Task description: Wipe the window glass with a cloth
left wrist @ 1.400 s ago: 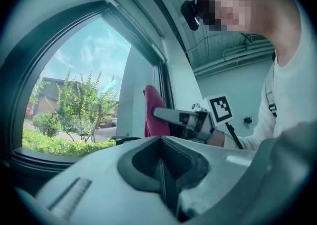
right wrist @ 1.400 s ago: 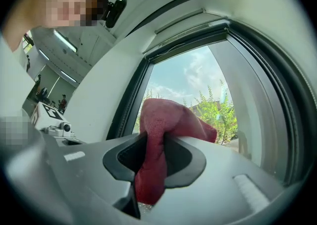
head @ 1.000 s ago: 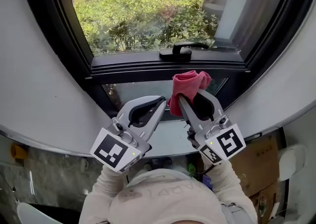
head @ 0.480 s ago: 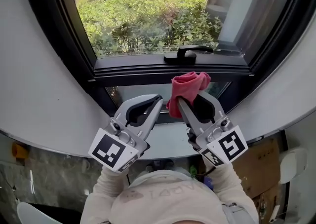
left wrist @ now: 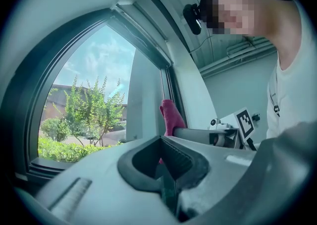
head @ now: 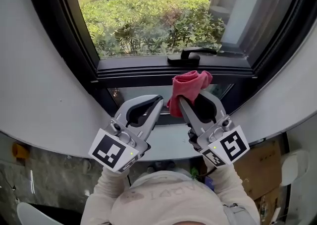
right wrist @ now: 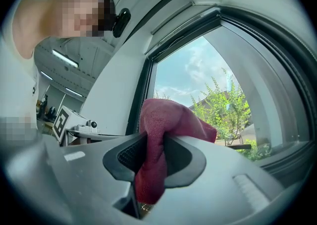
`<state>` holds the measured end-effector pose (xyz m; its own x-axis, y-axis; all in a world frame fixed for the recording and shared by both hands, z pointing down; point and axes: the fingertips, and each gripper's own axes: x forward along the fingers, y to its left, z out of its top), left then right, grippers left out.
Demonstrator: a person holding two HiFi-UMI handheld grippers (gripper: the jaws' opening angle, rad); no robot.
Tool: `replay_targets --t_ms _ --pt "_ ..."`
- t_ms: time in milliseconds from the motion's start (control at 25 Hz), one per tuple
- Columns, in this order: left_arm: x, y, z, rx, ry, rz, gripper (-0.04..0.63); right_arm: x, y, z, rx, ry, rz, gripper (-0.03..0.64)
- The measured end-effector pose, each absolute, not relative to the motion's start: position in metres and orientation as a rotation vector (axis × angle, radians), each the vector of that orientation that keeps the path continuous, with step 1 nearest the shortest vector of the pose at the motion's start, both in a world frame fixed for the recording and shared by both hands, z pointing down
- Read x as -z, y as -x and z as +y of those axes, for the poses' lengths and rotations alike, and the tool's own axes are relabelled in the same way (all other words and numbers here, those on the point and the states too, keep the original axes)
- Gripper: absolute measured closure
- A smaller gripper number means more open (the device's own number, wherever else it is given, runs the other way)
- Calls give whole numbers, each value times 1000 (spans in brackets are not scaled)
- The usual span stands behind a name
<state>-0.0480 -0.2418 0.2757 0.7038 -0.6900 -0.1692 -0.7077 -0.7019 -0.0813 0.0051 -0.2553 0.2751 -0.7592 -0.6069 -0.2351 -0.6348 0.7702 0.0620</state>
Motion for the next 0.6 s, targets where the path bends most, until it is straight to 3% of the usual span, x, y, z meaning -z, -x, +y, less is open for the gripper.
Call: replay_targets --t_ms 600 --pt "-273 50 -242 -191 2763 1140 595 -277 -1 -252 -190 973 2769 505"
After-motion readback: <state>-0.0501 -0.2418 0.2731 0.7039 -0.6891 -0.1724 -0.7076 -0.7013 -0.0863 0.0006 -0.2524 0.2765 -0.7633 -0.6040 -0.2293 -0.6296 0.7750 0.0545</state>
